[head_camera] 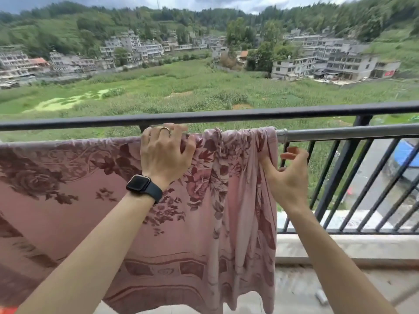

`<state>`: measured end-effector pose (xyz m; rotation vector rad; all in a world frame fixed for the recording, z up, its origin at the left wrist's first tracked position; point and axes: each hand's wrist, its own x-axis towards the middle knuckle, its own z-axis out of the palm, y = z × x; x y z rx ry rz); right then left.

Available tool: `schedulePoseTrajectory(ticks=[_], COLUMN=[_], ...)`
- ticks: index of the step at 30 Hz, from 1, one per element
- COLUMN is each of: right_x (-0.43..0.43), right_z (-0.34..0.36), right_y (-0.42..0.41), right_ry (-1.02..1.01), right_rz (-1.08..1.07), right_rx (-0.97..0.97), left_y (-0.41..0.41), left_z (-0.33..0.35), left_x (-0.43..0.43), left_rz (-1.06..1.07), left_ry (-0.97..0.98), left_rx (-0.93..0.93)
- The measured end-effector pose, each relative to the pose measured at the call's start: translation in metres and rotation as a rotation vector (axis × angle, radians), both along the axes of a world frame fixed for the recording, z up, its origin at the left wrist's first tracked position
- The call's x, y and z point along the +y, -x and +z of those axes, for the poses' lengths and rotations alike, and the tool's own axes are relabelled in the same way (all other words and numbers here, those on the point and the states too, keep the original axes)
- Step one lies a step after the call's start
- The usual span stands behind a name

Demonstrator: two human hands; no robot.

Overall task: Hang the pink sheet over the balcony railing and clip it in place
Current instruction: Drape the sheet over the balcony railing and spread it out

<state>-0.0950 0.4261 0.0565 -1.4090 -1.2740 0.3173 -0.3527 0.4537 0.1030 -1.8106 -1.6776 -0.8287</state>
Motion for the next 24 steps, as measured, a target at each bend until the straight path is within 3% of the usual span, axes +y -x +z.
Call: schedulePoseTrajectory(ticks=[2,4,8,10,16,20,22,24], right_x=[0.000,0.000,0.017,0.030,0.017,0.006,0.007,0.013], right_z=[0.004,0.026,0.084,0.089,0.049,0.040,0.045,0.050], right_y=[-0.009,-0.030,-0.116,-0.166,-0.223,-0.216,-0.194,-0.160], right_ry=[0.079,0.015,-0.084,-0.017,0.087,-0.059,-0.136,-0.127], right_rz=[0.110,0.091,-0.163,-0.338,-0.478,-0.545,-0.439,-0.197], right_rx=[-0.145,-0.168,0.125,0.137,-0.058,-0.277,-0.473,-0.636], left_y=[-0.040,-0.062,-0.056,-0.052,-0.100,-0.140,-0.152,-0.168], left_z=[-0.001,-0.003,-0.006,-0.004,0.011,0.018,0.015,0.012], left_x=[-0.002,-0.002,0.002,0.000,0.003,0.013,0.017,0.018], left_rz=[-0.069,-0.072,-0.028,-0.002,-0.091,-0.215,-0.213,-0.209], left_ry=[0.029,0.089,0.112,0.104,0.039,0.143,0.118,0.069], left_rx=[0.019,0.028,0.023,0.002,0.081,0.084,0.068,0.066])
